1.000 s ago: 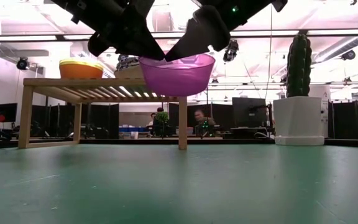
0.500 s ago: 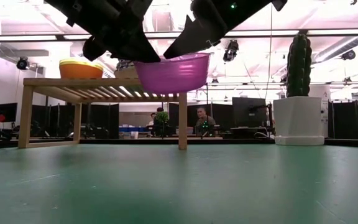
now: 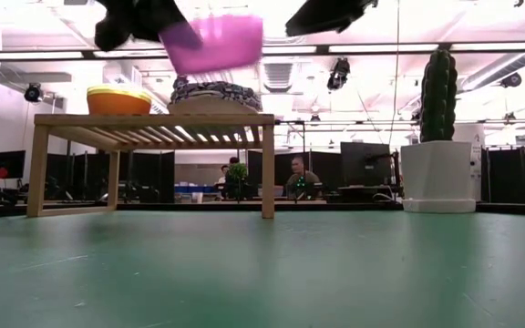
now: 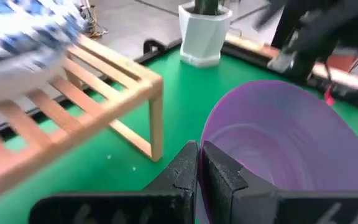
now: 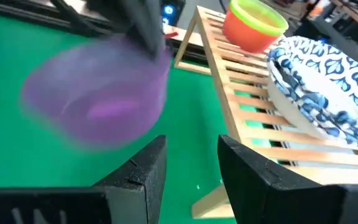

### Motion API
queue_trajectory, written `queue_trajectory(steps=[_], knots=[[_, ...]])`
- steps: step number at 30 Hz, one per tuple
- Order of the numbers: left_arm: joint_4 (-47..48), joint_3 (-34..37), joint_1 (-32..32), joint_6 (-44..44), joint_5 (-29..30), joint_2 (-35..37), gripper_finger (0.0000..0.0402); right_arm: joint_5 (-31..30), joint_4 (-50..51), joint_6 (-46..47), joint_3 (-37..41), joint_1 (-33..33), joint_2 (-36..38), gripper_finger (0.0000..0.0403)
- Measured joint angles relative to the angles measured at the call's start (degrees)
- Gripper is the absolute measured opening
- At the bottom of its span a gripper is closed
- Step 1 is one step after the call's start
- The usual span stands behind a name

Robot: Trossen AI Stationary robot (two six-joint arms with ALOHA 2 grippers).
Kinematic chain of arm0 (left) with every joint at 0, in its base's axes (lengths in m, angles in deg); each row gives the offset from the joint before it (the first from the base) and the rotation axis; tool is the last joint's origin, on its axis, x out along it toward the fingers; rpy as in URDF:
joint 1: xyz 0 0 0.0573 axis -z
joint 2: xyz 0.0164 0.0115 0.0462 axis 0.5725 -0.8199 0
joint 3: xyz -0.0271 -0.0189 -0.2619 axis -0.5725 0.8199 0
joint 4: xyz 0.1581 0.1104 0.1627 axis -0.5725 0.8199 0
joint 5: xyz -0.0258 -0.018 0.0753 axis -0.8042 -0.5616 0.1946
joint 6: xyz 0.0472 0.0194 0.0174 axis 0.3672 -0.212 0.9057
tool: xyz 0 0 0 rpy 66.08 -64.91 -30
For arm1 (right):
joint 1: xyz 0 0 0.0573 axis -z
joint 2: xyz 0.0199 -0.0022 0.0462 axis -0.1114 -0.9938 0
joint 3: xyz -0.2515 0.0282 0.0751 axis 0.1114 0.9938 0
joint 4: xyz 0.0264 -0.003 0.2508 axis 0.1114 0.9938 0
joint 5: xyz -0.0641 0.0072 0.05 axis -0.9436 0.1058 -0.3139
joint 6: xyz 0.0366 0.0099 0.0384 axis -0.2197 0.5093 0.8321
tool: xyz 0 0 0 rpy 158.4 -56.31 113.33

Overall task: Place and stack bowls onto a shelf
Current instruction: Stack the purple bowl on top of the yellow bowl on the shelf

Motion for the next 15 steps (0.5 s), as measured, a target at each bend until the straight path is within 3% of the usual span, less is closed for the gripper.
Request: queue_trajectory(steps=[7, 10, 15], knots=[[14.5, -6.2, -3.7, 1.5, 2.3, 13.5, 0.0, 5.3, -4.1, 1.3, 7.8, 3.1, 8.4, 0.013], [28.7, -13.6, -7.6, 0.2, 3.5, 16.6, 0.0, 5.3, -8.8, 2.2, 11.0, 4.5, 9.8, 0.0132], [56.6, -25.2, -17.7, -10.2, 3.2, 17.9, 0.0, 5.4, -12.7, 2.4, 13.3, 6.0, 9.8, 0.0132]])
